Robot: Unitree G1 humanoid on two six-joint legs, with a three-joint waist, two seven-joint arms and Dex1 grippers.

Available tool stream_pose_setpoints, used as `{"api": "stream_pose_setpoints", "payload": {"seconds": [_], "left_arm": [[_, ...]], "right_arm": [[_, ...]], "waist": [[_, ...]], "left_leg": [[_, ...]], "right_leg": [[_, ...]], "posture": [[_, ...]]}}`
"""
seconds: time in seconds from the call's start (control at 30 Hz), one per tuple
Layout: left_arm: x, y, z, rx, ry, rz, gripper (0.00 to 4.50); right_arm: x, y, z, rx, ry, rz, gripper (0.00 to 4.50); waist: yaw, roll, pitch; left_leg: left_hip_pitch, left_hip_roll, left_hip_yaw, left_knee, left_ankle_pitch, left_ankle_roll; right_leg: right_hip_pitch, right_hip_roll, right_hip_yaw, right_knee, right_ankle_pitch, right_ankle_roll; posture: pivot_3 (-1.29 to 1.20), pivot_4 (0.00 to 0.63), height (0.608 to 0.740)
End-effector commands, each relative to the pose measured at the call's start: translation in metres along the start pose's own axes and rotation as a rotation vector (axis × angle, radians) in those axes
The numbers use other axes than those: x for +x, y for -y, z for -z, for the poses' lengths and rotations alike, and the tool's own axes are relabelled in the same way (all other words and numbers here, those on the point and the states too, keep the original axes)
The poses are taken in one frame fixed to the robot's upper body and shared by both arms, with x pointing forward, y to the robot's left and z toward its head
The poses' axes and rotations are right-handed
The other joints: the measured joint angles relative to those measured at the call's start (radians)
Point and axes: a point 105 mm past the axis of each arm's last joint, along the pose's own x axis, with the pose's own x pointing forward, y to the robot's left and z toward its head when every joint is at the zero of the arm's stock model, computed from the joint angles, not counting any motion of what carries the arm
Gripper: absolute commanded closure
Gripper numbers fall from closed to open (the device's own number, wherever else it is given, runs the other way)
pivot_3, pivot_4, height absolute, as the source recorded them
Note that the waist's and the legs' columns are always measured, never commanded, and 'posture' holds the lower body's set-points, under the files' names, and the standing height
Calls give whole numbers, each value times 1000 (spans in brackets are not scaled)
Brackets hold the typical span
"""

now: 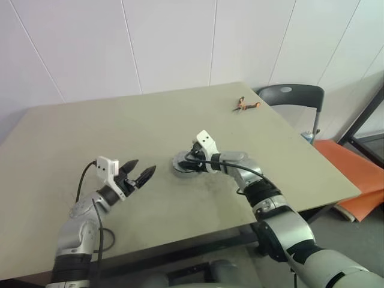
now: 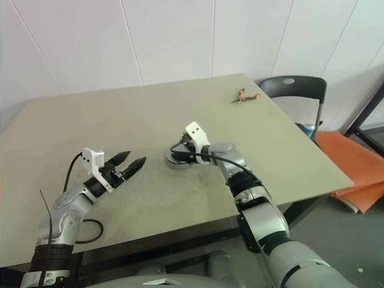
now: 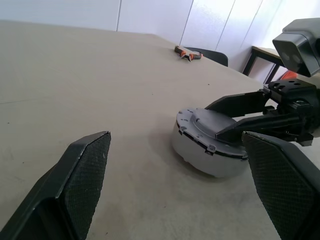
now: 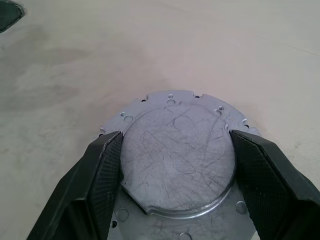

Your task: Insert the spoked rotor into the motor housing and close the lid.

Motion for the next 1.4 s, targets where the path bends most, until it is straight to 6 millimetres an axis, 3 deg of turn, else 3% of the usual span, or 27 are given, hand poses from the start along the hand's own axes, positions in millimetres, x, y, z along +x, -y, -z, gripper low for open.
{"api": "stream_pose_setpoints", "payload": {"seconds": [0.03,0.17,0.33,0.43,0.67,0.93,1.13,1.4], "left_arm": [[2,1,-11,41,25,9,0],[2,1,-10,40,21,8,0],[2,2,-9,39,18,8,0],[2,1,-7,38,14,9,0],[0,0,-6,40,9,7,0],[1,0,-2,36,-1,11,0],[1,0,0,33,-8,15,0],[1,0,1,32,-9,17,0]], "right_arm": [[-1,-23,41,2,-148,-143,1474],[-10,-32,48,-42,-178,-217,1474],[-5,-7,33,-19,-108,-40,1474],[-2,-3,28,-18,-88,-12,1474],[-1,-3,25,-50,-61,-15,1474],[-6,-8,0,-146,96,-50,1474],[-6,-5,-5,-164,130,-26,1474],[-8,-10,-36,25,270,-77,1474]], "waist": [[1,0,0],[3,-1,-1],[-2,-2,-1],[-3,-1,-1],[-2,-1,0],[-3,-1,0],[-3,-2,1],[1,-1,3]], "left_leg": [[0,0,0,-1,0,0],[-1,-1,1,-6,-1,1],[0,-1,1,-16,-1,1],[1,0,0,-16,-1,1],[4,1,-1,-13,-1,1],[2,0,0,-13,0,1],[1,1,0,-13,0,1],[0,1,0,-13,0,1]], "right_leg": [[0,0,0,-1,0,0],[-2,0,0,-3,-1,3],[-5,-1,0,-4,-2,1],[-3,0,0,-2,-5,-2],[0,0,-3,-1,-4,-5],[-4,1,-2,-1,-4,-4],[-6,1,-1,-1,-3,-4],[-7,1,-1,-1,-3,-4]], "posture": [[0,0,740],[0,0,740],[0,0,740],[0,0,740],[0,0,740],[0,0,740],[0,0,740],[0,0,740]]}}
